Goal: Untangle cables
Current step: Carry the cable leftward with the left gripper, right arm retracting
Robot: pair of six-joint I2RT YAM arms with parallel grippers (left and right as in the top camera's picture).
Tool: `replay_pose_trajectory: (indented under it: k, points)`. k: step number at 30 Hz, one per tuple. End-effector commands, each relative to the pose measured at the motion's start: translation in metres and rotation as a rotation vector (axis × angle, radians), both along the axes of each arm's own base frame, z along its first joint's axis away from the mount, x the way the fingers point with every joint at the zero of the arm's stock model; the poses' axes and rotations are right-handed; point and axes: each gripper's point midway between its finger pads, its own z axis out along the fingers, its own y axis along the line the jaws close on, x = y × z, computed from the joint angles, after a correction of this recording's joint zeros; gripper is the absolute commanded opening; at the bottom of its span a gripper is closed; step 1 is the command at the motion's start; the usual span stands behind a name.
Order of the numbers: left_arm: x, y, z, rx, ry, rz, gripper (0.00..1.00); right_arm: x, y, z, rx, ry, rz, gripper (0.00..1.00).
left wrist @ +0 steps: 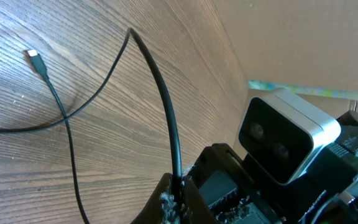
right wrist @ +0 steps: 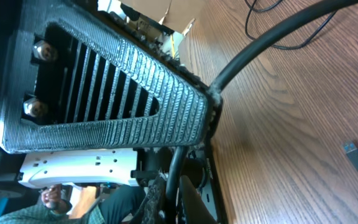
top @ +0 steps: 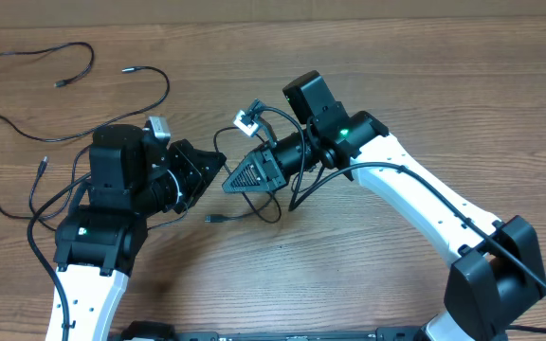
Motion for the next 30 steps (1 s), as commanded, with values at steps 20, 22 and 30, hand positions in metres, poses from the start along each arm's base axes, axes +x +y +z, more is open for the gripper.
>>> replay_pose_trajectory:
  k: [20, 22, 30]
  points:
    - [0.010, -0.003, -0.010, -0.012, 0.052, -0.008, 0.43, -0.001, 0.000, 0.018, 0.035, -0.001, 0.002, 0.04]
    - [0.011, -0.005, -0.012, -0.020, 0.064, -0.018, 0.35, -0.001, 0.000, 0.017, 0.034, -0.001, 0.002, 0.04]
    - [0.011, -0.005, -0.012, -0.014, 0.053, -0.027, 0.23, 0.001, 0.000, 0.015, 0.022, -0.010, -0.010, 0.04]
